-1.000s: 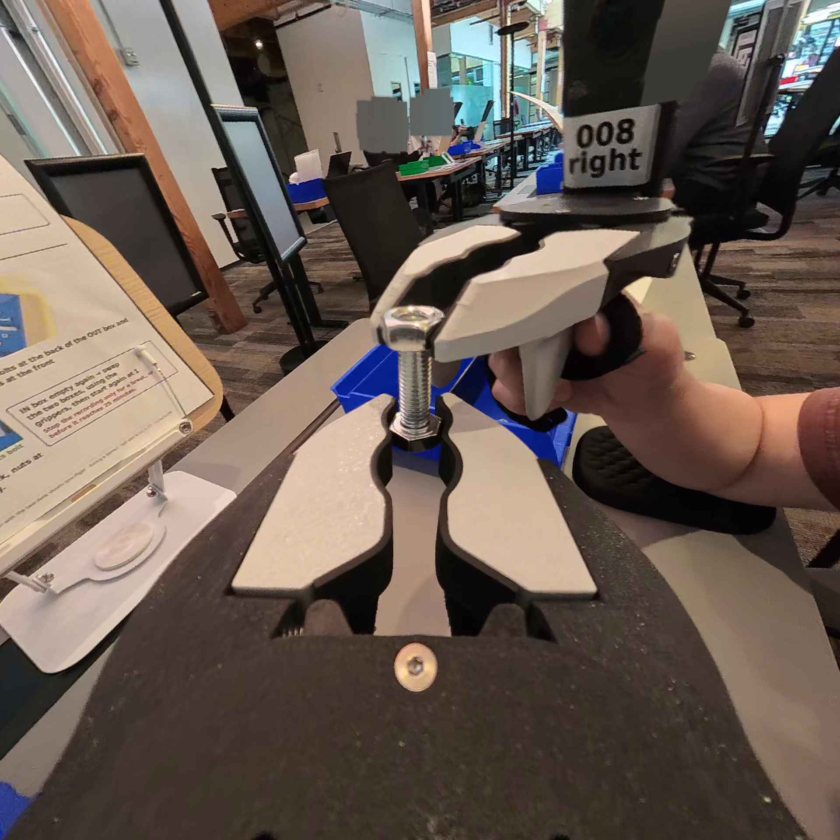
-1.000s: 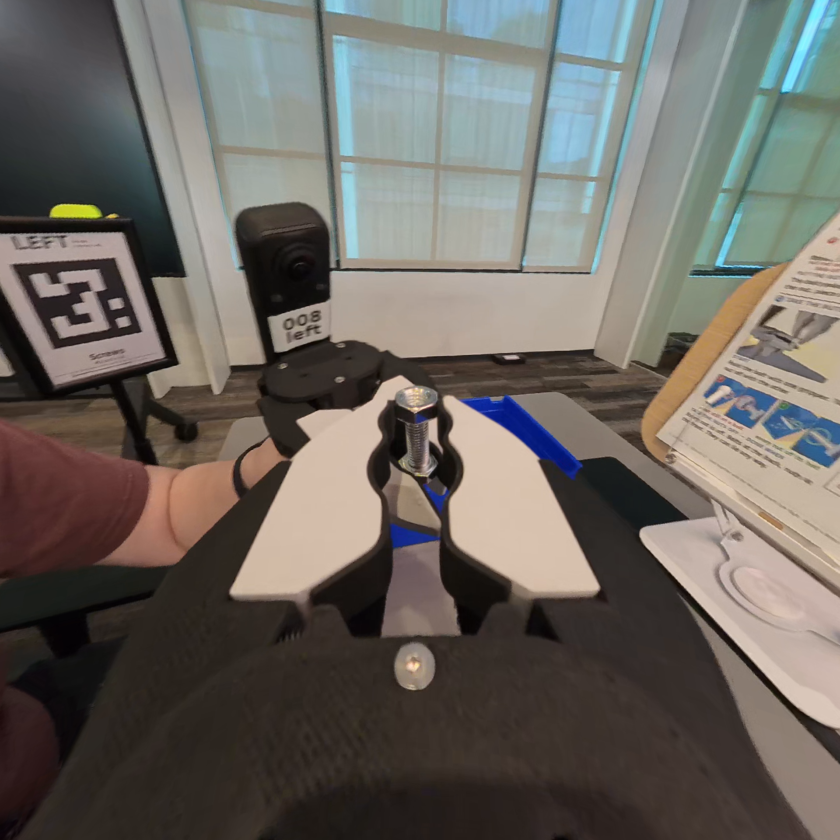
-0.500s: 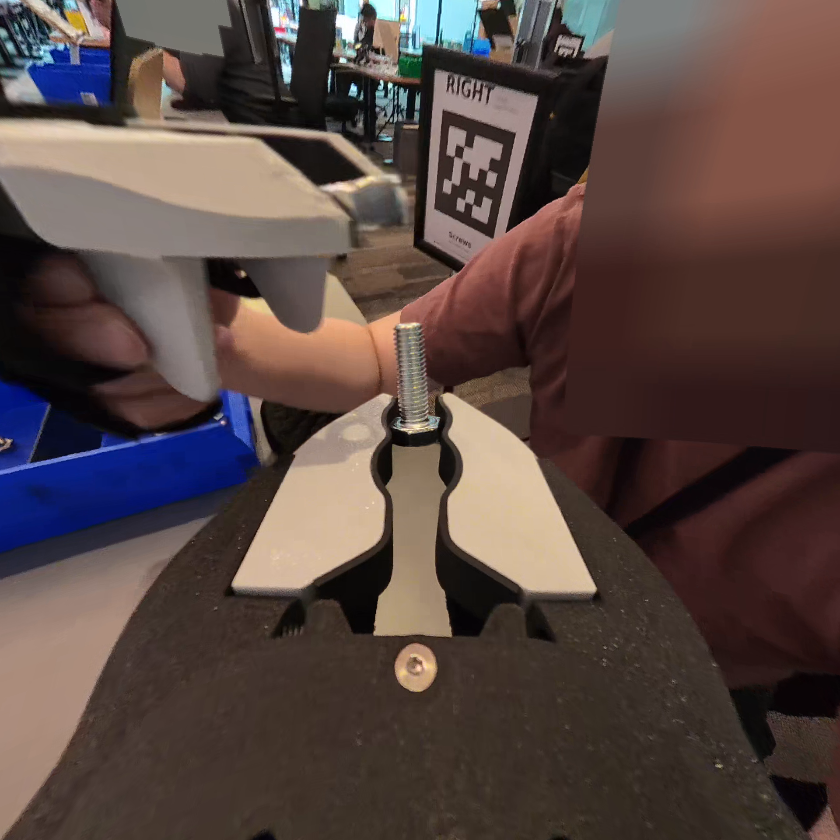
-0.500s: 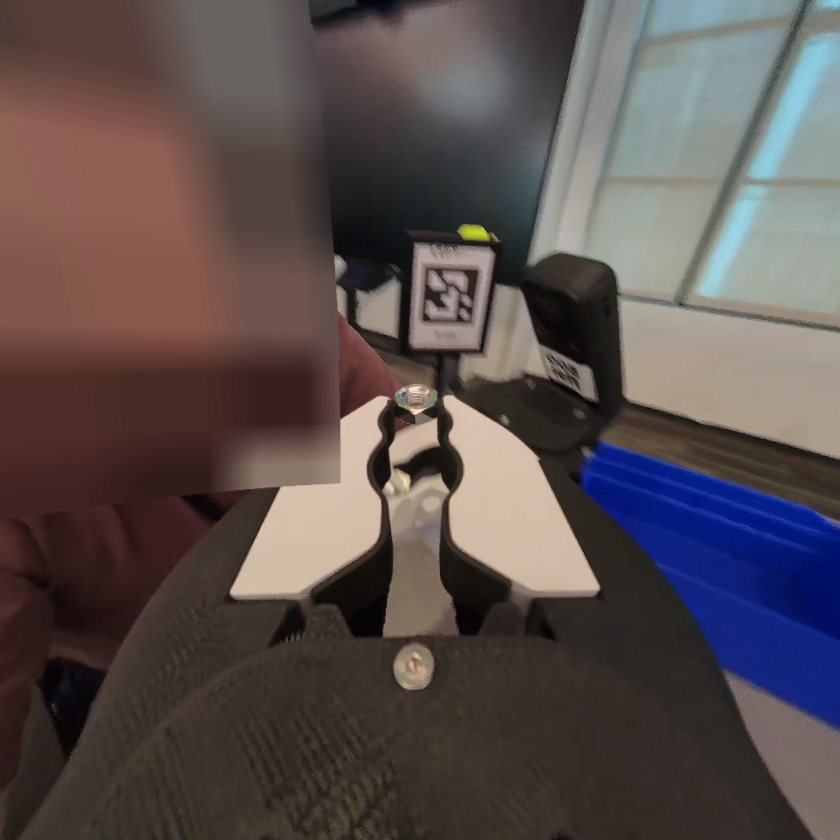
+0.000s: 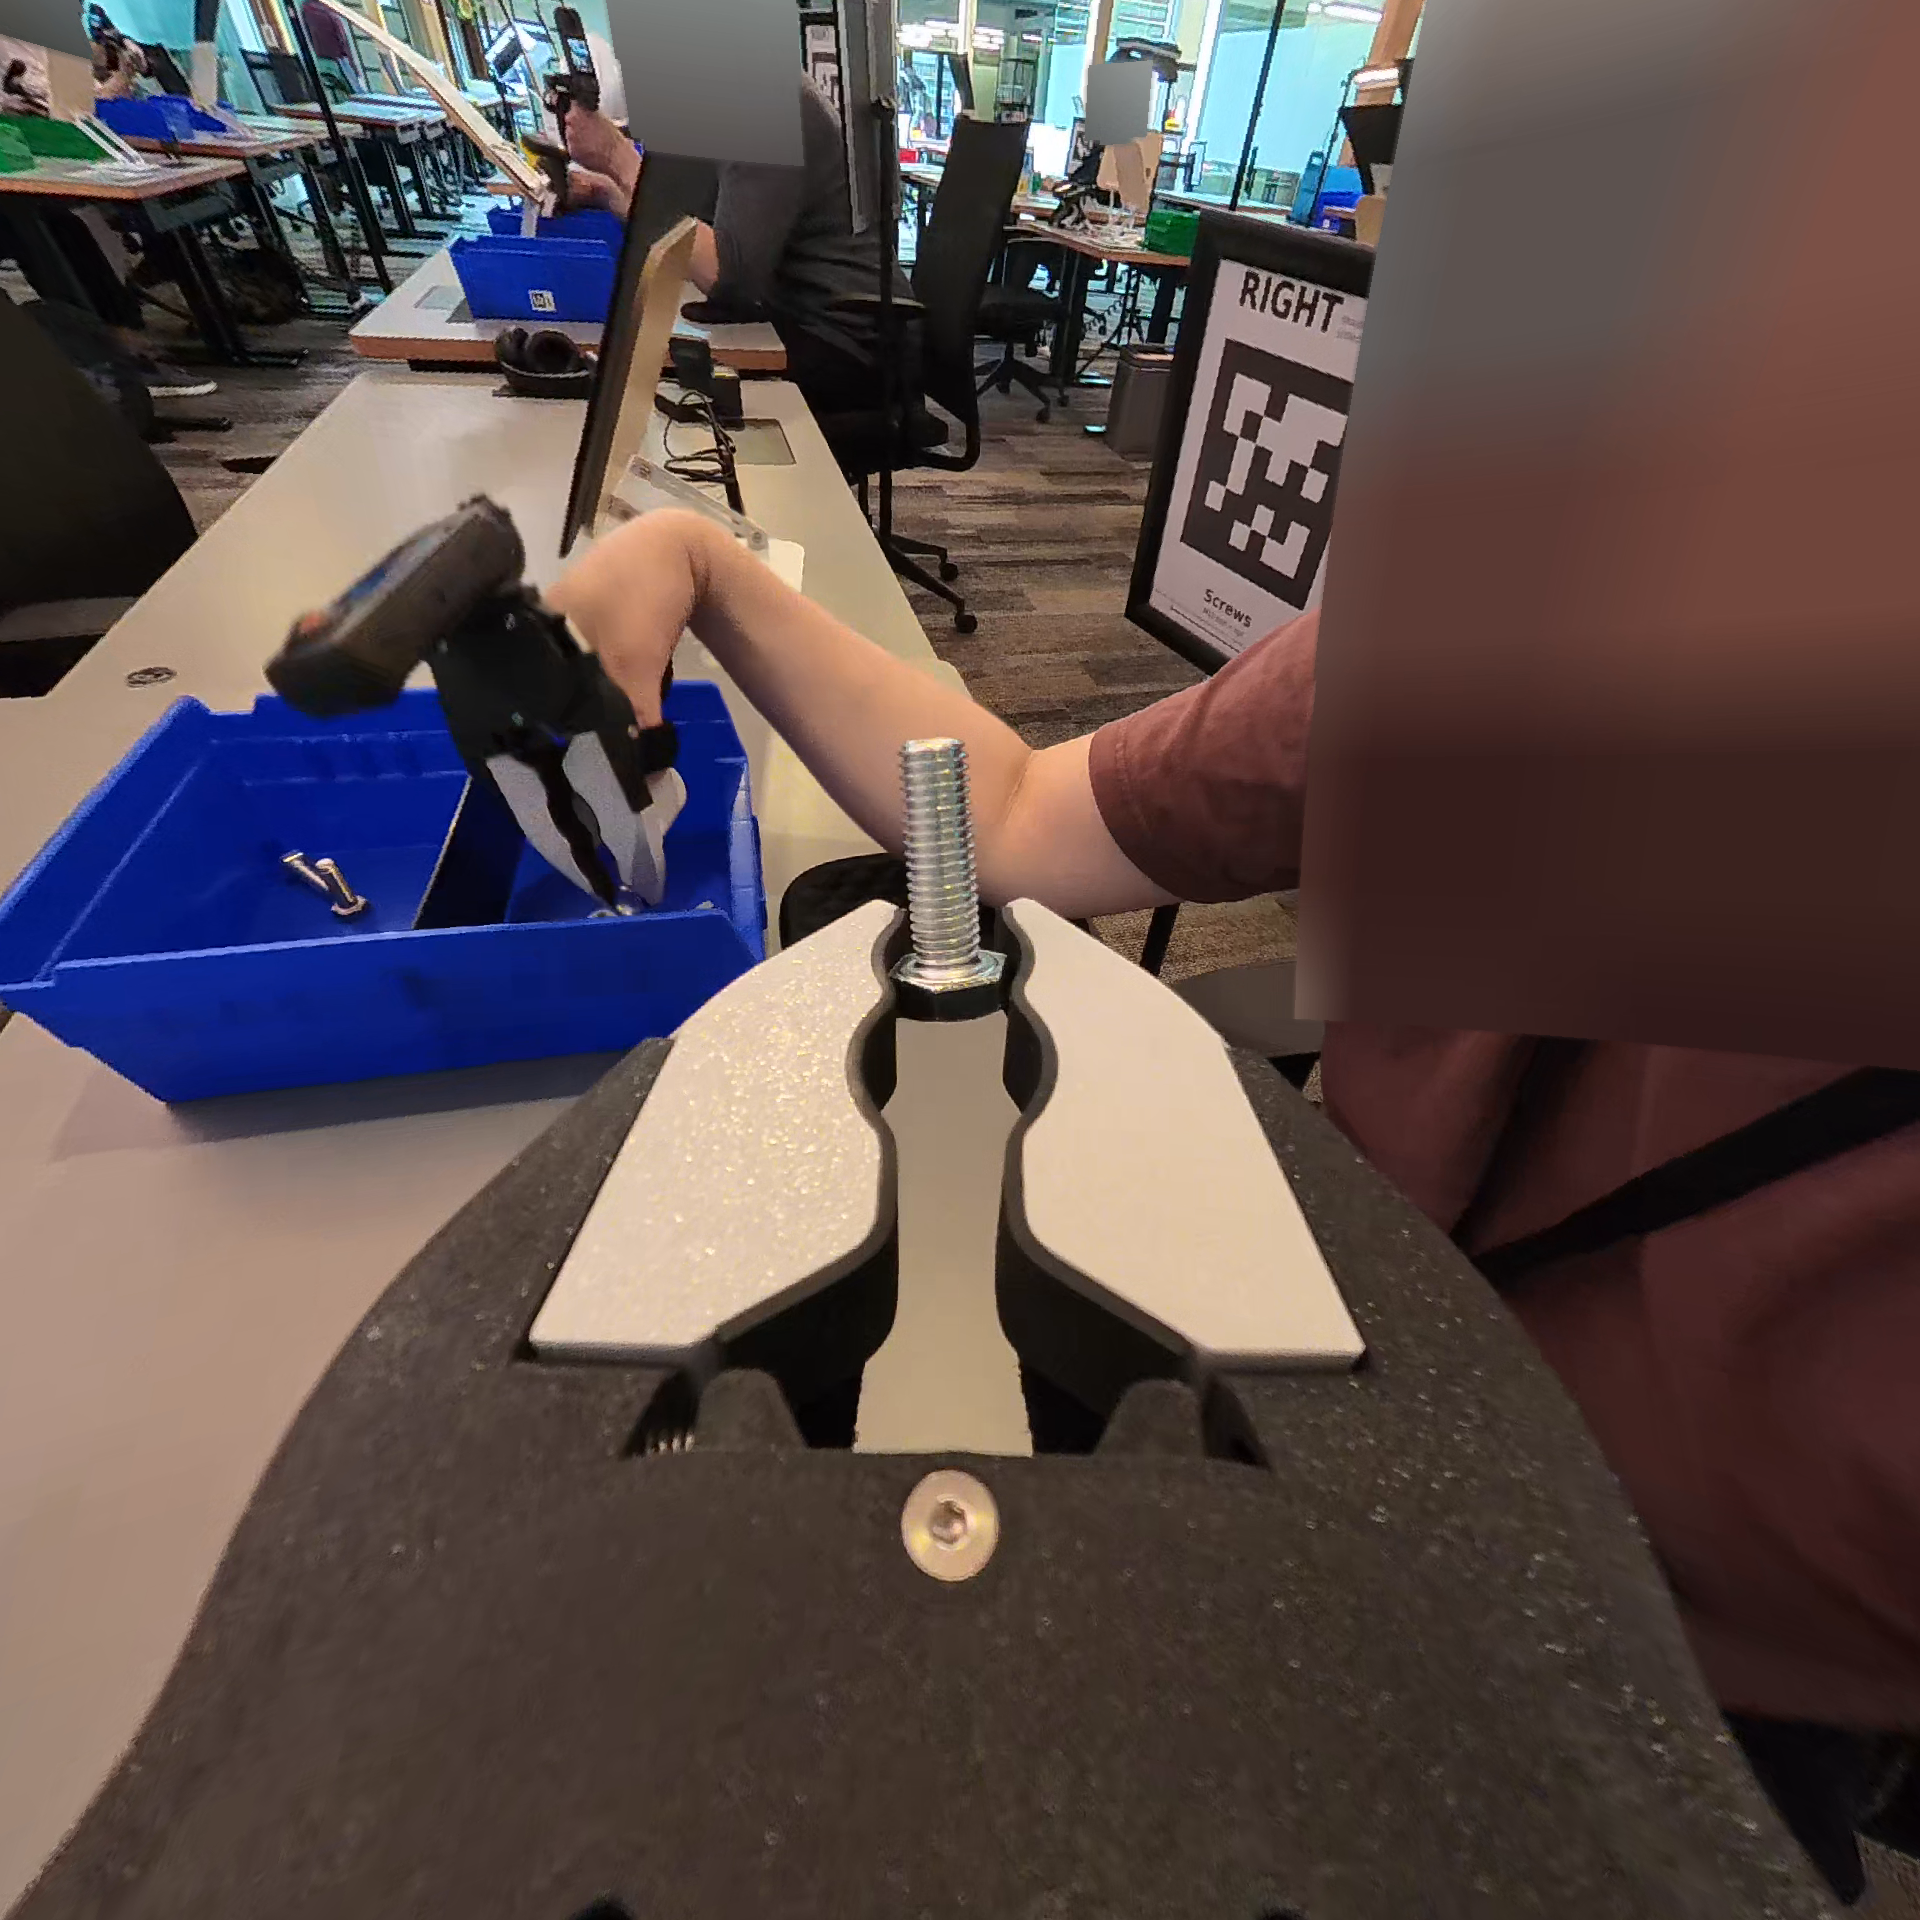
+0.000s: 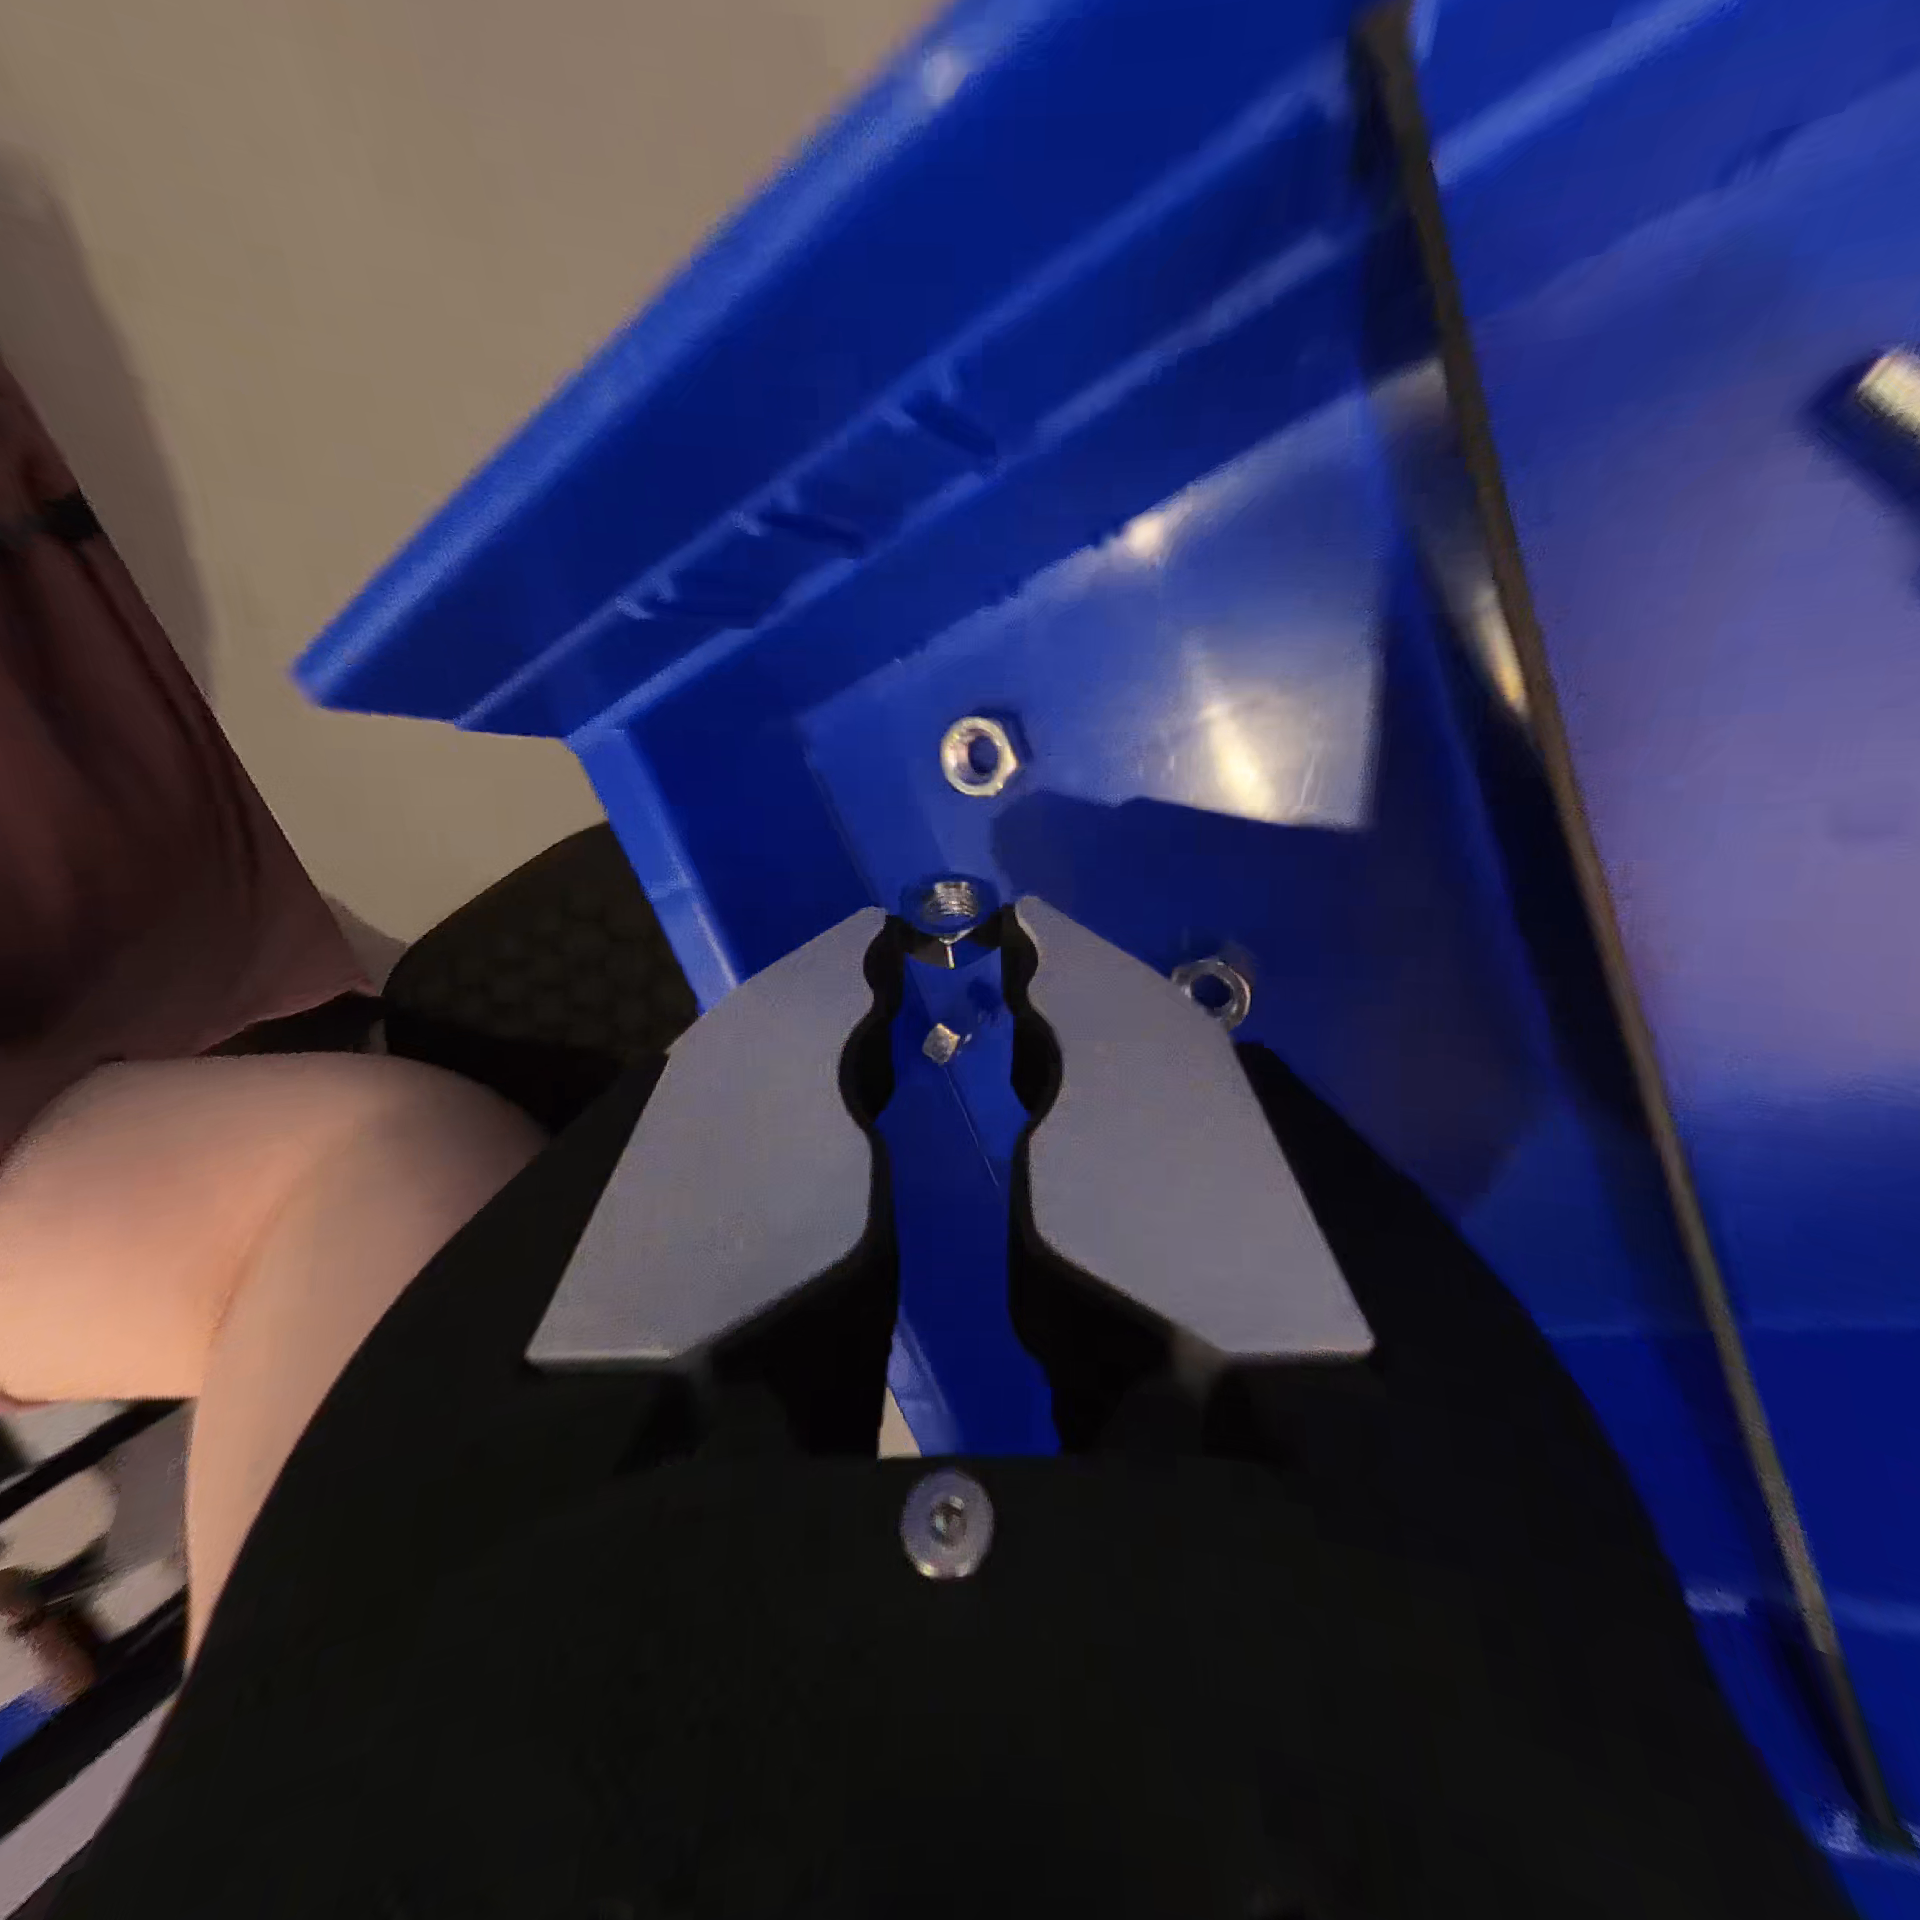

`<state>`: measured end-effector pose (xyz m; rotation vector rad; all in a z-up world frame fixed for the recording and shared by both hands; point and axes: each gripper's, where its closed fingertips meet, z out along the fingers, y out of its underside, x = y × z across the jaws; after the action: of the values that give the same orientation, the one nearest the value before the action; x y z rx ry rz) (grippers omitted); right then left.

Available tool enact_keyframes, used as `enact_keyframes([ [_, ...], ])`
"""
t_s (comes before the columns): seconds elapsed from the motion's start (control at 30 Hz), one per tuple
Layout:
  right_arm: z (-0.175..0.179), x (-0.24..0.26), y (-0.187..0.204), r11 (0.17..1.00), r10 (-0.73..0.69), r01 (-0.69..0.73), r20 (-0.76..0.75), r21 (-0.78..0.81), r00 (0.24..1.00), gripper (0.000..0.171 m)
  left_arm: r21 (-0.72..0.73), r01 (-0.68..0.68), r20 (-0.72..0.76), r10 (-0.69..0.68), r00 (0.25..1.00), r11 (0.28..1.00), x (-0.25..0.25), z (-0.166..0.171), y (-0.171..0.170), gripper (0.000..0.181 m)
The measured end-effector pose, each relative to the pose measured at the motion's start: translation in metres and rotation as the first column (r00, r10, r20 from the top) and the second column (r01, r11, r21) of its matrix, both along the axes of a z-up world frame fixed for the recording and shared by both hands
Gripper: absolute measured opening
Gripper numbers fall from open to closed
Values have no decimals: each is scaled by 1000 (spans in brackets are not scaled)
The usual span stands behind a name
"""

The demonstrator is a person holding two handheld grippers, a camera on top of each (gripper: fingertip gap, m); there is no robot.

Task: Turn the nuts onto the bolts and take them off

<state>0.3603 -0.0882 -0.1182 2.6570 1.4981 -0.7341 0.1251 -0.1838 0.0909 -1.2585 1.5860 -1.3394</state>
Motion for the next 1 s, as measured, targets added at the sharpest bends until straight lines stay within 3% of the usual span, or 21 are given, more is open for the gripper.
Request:
enact_keyframes([
  [0.13,-4,0,5,992,-99,99,3,-75,995,35,-6,-12,-7,12,1000,1000,-2,-2,5,15],
  [0.27,30,5,24,978,-156,161,-51,134,986,41,-20,-50,-9,50,999,999,1,-6,16,15],
  [0.37,75,-17,33,914,-44,95,-136,395,990,44,-38,-102,-3,102,995,994,8,-12,29,15],
  [0.47,128,-69,30,781,171,17,-241,624,955,45,-57,-146,1,146,989,988,16,-19,40,15],
  [0.53,166,-120,16,730,335,17,-379,683,863,41,-51,-186,10,186,982,981,20,-23,48,15],
  [0.6,202,-170,0,717,448,62,-528,695,721,38,-41,-226,22,227,974,973,21,-25,57,15],
  [0.7,230,-222,-18,781,479,111,-703,615,525,35,-71,-252,95,258,962,965,20,-15,63,15],
  [0.83,242,-246,-13,868,370,181,-847,462,382,23,-104,-253,106,264,959,962,15,-11,67,15],
  [0.93,235,-254,-12,919,307,131,-886,371,347,26,-101,-264,114,274,955,959,13,-9,70,15],
  [1.0,233,-259,-14,918,322,119,-887,378,330,11,-99,-273,114,283,952,957,13,-11,73,15],
])
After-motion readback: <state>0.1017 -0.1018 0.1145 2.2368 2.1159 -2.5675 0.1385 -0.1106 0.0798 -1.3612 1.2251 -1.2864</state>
